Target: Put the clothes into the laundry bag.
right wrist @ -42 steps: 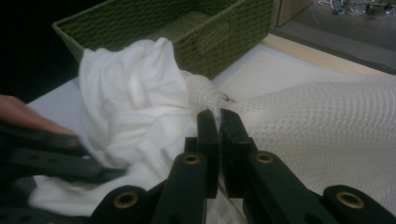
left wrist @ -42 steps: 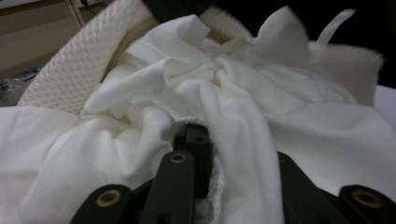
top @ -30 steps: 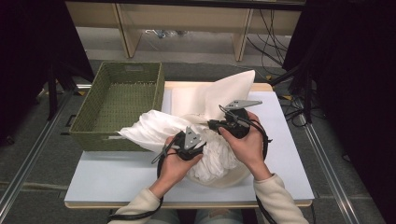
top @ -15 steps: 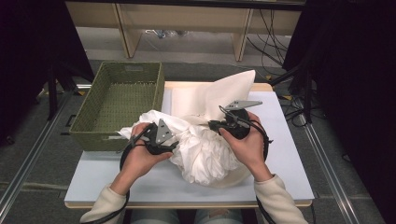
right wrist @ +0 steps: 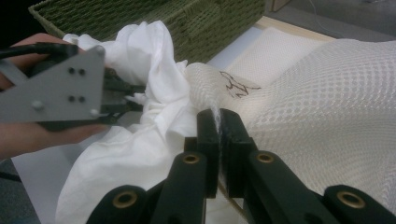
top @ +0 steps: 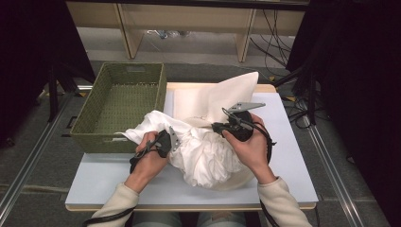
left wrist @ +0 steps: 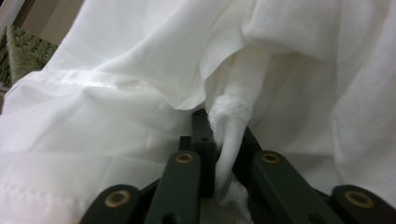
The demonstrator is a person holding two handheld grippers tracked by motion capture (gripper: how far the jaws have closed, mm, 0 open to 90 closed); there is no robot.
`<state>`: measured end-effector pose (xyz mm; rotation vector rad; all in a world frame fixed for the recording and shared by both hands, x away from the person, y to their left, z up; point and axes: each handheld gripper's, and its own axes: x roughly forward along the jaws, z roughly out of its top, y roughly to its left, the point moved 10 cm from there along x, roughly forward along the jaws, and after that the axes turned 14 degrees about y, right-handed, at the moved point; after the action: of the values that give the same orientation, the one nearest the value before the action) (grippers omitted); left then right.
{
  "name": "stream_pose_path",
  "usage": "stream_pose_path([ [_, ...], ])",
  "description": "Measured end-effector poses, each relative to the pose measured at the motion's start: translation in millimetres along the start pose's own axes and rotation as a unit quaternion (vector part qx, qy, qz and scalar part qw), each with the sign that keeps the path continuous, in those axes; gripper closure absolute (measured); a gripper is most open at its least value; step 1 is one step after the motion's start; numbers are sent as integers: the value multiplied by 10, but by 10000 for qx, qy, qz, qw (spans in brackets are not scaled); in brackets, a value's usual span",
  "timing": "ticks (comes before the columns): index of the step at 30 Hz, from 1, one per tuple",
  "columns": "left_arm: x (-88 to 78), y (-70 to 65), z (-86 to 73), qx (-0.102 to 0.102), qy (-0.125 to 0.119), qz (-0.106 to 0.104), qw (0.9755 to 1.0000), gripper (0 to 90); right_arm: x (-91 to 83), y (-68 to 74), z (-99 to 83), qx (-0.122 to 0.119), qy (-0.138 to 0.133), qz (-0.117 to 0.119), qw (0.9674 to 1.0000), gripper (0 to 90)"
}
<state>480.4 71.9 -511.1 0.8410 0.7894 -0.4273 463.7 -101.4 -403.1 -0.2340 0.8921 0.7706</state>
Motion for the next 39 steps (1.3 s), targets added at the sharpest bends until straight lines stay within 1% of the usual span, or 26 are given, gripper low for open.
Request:
stream_pose_path([
  [2,-155,-49,35,-329,-341,-379,9982,863,-10,-42,3,3,-37,-96,9999,882],
  [4,-391,-115,96,-658,-766,-823,9915,864,-5,-41,2,73,-42,-13,10000,882],
  [5,-494,-130,119,-711,-913,-913,9891,864,-12,-45,4,155,-67,-27,9999,882],
  [6,-663,-165,177,-907,-1193,-1064,9830,864,-14,-68,11,92,-106,-82,9999,882],
  [7,-793,-194,227,-1030,-1404,-1191,9775,864,-10,-48,16,190,-127,20,9997,882],
  [8,-918,-235,276,-1147,-1579,-1343,9715,864,-20,-74,22,156,-160,-98,9997,882],
  [10,-1137,-314,408,-1324,-1991,-1655,9568,864,-18,-58,19,195,-152,-49,9997,882],
  [11,-1228,-352,469,-1338,-2134,-1747,9519,863,-11,-52,25,214,-192,-47,9996,882],
  [13,-1371,-443,606,-1372,-2345,-1843,9446,863,4,-31,22,183,-184,-61,9996,883],
  [14,-1405,-492,677,-1354,-2398,-1853,9433,862,3,11,19,290,-188,9,9994,883],
  [16,-1345,-584,804,-1175,-2348,-1733,9492,860,17,48,29,176,-215,16,9996,883],
  [18,-1106,-644,897,-1107,-2170,-1647,9558,856,20,124,35,159,-219,142,9995,884],
  [19,-944,-654,928,-1051,-2062,-1556,9603,854,16,138,43,81,-248,168,9995,885],
  [20,-782,-662,948,-1075,-1963,-1518,9627,851,22,177,33,148,-207,208,9995,886],
  [21,-624,-650,966,-1152,-1910,-1501,9632,848,24,178,35,55,-207,204,9996,889],
  [22,-465,-585,970,-1238,-1853,-1318,9659,847,24,204,33,115,-206,322,9992,889],
  [23,-334,-532,968,-1367,-1798,-1315,9652,846,27,230,29,129,-180,401,9989,889],
  [24,-268,-511,964,-1624,-1763,-1527,9588,845,25,222,35,74,-212,305,9993,890],
  [25,-253,-473,972,-1665,-1830,-1592,9557,843,26,207,39,-3,-197,210,9996,890],
  [26,-259,-440,963,-1604,-1833,-1507,9581,837,36,198,37,-18,-187,207,9996,890],
  [27,-270,-442,962,-1609,-1846,-1531,9574,824,42,192,28,85,-178,246,9995,890],
  [30,-339,-393,905,-1449,-1909,-1441,9601,734,16,186,39,181,-221,307,9991,889],
  [33,-506,-344,815,-1299,-1944,-1562,9597,593,-45,139,53,71,-297,193,9993,889],
  [34,-579,-334,772,-1213,-1939,-1658,9593,539,-59,125,49,145,-292,192,9993,889],
  [36,-748,-291,685,-1138,-2023,-1775,9564,446,-84,98,53,151,-322,198,9992,888],
  [39,-947,-236,510,-759,-2023,-1669,9620,375,-90,68,53,215,-327,164,9991,888],
])
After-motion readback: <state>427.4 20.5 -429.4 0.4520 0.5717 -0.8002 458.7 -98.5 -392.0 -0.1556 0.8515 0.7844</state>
